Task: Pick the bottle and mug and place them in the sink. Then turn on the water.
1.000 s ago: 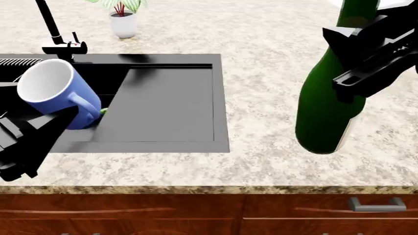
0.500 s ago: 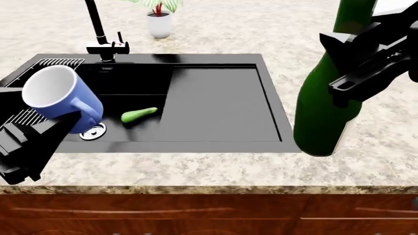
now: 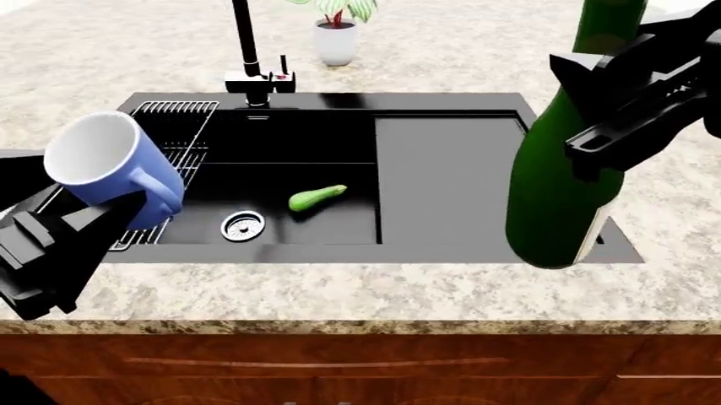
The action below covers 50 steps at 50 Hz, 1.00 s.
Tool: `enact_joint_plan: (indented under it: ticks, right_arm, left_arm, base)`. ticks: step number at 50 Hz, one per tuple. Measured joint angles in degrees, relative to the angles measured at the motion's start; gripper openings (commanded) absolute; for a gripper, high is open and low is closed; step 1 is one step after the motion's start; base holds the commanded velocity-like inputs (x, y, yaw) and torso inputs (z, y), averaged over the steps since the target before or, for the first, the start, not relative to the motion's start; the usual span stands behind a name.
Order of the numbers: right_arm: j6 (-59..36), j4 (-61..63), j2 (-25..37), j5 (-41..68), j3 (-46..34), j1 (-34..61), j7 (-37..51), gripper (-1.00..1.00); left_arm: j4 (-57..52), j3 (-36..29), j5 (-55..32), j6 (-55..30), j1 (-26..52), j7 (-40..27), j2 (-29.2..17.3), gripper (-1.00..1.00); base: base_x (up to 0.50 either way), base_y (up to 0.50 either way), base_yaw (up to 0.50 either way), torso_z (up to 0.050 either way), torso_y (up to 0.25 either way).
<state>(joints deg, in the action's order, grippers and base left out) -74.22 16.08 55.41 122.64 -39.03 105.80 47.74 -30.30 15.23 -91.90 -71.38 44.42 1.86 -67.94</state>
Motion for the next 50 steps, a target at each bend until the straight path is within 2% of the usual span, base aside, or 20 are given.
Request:
enact_joint_plan:
  ticks: [26,41,50]
  right_arm:
    - [0.17,-0.14,-0.27,-0.71,-0.53,0.12,-0.64,-1.0]
    - [0.97,0.63,0.55,-0.93,-0.42,-0.71,-0.86,-1.0]
    - [2.17,1.29,1.41,-0.92,-0.09,-1.69,-0.82,-1.0]
  left_arm:
    - [-0.48,0.78,4.2,1.42,-3.23,2.81,0.79,-1.0]
    - [-0.78,-0.1,3.67,1.77,-2.83,2.03,0.67,-1.0]
    - [-0.74,-1.08,3.71,2.02,-2.22,1.71,0.6,-1.0]
  base:
    - [0.0,0.5,0.0,0.0,0.001]
    - [0.0,0.5,0.0,0.001,0.001]
    - [0.0,0.0,0.0,0.0,0.001]
